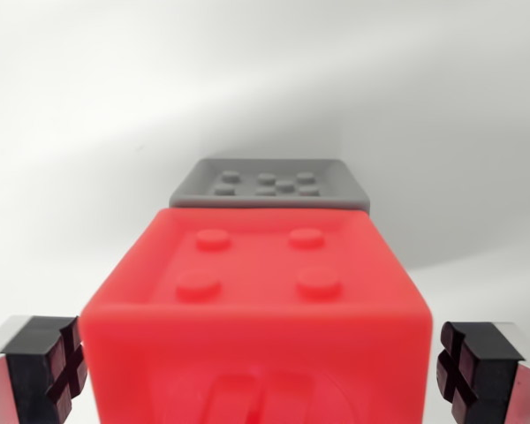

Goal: Destack cube

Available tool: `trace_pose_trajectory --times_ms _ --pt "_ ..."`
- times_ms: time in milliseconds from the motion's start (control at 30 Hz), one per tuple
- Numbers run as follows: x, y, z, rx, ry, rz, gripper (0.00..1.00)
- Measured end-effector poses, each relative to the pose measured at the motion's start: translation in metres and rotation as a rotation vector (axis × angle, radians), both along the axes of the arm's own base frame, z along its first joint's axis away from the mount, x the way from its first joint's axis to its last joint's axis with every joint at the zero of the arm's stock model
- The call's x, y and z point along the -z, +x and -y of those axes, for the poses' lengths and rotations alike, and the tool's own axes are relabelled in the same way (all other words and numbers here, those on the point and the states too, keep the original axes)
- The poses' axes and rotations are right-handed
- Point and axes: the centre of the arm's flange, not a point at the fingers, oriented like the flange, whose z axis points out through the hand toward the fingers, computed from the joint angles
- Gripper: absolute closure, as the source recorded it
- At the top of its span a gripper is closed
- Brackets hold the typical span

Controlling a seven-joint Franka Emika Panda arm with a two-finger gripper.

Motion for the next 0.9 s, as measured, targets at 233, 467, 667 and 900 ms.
trace_pose_trajectory --times_ms 233,467,667,900 --pt "0.0029 0.0003 0.0002 0.001 0.000 0.001 1.00" --pt "0.0027 0.0006 0.0000 0.001 0.000 0.002 1.00" --pt "0.0027 0.0006 0.0000 0.001 0.000 0.002 1.00" --pt "0.0027 0.0006 0.0000 0.001 0.000 0.002 1.00"
